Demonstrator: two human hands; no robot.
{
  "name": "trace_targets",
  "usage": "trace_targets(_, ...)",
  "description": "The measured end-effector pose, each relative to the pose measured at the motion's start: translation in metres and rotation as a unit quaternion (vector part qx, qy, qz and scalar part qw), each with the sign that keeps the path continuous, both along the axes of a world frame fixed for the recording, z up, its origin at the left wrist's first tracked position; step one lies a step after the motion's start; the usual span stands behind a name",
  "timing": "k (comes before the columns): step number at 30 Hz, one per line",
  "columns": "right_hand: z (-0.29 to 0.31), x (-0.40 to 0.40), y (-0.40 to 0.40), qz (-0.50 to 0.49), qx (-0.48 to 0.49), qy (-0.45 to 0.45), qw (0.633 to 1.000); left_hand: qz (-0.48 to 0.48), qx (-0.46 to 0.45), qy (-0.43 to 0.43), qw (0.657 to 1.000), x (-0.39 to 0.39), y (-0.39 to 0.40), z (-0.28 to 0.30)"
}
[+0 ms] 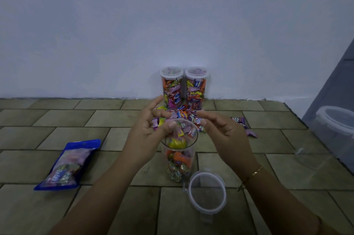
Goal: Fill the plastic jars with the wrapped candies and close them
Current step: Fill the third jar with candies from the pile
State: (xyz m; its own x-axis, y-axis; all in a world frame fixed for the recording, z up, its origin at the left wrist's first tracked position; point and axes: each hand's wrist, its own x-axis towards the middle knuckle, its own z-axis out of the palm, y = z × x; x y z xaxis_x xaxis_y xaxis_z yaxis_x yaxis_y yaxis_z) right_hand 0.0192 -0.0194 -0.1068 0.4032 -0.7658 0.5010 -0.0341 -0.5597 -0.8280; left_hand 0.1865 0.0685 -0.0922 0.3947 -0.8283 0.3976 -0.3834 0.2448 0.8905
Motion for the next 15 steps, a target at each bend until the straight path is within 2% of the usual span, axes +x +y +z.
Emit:
trace_targets(3,-0.004,-0.008,-0.005,-0.008,0.045,-0.019,0.999,-0.003,0.014,-0.001,1.0,0.005,-0.003,-0.007)
trace_targets(6,-0.013,-0.012,-0.012,-0.04,0.044,-0.007,0.998,0.002,0.001,0.066,0.998,0.01,-0.008,-0.013)
trace_targets(8,-0.022,-0.013,-0.017,-0.07,0.035,0.02,0.997,0.045,-0.004,0.102,0.994,0.016,-0.015,-0.017)
trace_targets(11,-0.039,-0.015,-0.033,-0.112,0.035,0.111,0.987,0.105,0.017,0.119,0.987,0.034,-0.03,-0.028)
trace_targets(15,-0.067,-0.023,-0.069,-0.17,0.021,0.253,0.952,0.123,0.106,0.028,0.986,0.06,-0.052,-0.049)
